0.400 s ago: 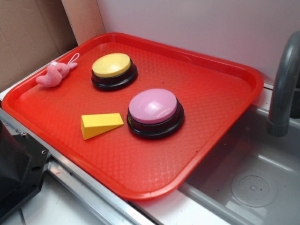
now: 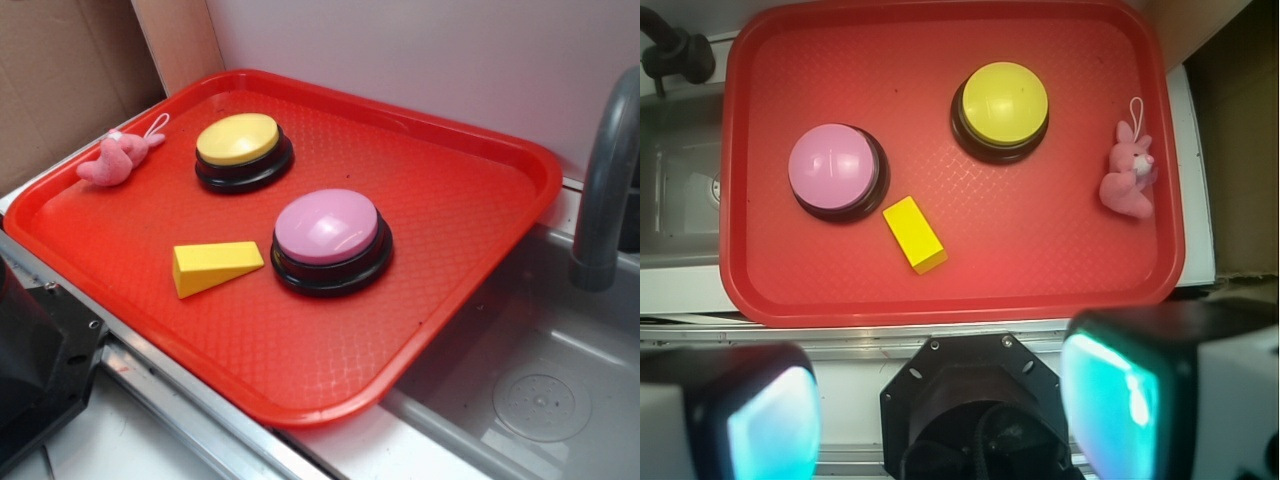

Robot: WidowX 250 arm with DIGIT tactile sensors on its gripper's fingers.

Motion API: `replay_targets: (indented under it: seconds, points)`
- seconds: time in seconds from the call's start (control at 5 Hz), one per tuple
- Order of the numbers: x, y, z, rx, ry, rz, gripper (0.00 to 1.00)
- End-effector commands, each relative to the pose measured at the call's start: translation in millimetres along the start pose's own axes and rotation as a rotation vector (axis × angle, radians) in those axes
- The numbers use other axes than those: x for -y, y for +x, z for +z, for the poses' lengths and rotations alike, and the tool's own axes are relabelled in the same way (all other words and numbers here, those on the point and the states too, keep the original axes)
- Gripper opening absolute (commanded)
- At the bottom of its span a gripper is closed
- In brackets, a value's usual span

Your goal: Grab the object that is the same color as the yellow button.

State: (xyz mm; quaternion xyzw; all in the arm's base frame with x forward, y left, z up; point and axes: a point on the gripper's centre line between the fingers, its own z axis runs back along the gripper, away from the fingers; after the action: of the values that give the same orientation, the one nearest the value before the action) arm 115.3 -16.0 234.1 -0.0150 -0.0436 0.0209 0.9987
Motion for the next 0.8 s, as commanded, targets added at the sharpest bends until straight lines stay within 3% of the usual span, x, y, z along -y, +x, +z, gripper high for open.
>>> replay_targets:
  seconds: [0.0,0.4,0.6]
  points:
    - [2.8,27.6,-67.0,0.040,-0.040,-0.156,1.00]
    - [12.0,44.7,-133.6,-0.007,-0.019,-0.311,1.00]
    - [16.1,39.2,-167.2,-0.036,-0.051,-0.427,1.00]
